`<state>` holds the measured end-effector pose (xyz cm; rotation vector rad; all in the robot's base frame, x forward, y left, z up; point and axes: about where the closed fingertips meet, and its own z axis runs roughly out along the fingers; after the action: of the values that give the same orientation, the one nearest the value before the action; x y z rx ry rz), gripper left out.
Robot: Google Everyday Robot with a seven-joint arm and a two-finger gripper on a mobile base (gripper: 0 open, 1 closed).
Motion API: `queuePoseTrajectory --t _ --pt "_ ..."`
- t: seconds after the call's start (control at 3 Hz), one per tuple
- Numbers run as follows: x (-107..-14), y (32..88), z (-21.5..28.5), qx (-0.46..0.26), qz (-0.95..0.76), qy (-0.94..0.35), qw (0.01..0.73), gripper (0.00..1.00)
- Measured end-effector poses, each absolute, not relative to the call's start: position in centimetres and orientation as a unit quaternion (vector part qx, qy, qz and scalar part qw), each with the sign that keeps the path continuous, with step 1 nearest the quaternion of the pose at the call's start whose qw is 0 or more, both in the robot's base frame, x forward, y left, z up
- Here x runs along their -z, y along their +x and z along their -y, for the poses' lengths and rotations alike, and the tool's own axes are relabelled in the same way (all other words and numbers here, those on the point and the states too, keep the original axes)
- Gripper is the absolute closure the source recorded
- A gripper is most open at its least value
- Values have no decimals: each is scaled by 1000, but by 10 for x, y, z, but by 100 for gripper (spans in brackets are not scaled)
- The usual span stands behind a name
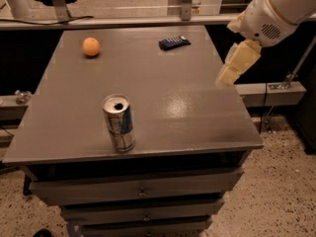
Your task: Move rxbar blueberry near redbull can
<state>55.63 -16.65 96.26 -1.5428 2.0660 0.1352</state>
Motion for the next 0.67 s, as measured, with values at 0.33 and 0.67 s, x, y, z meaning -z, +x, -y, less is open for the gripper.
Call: queuePoseTrajectory --t 0.33,0.67 --pt "-951 605 154 -60 -769 -549 320 0" --pt "-947 666 154 -54 -772 -502 386 0"
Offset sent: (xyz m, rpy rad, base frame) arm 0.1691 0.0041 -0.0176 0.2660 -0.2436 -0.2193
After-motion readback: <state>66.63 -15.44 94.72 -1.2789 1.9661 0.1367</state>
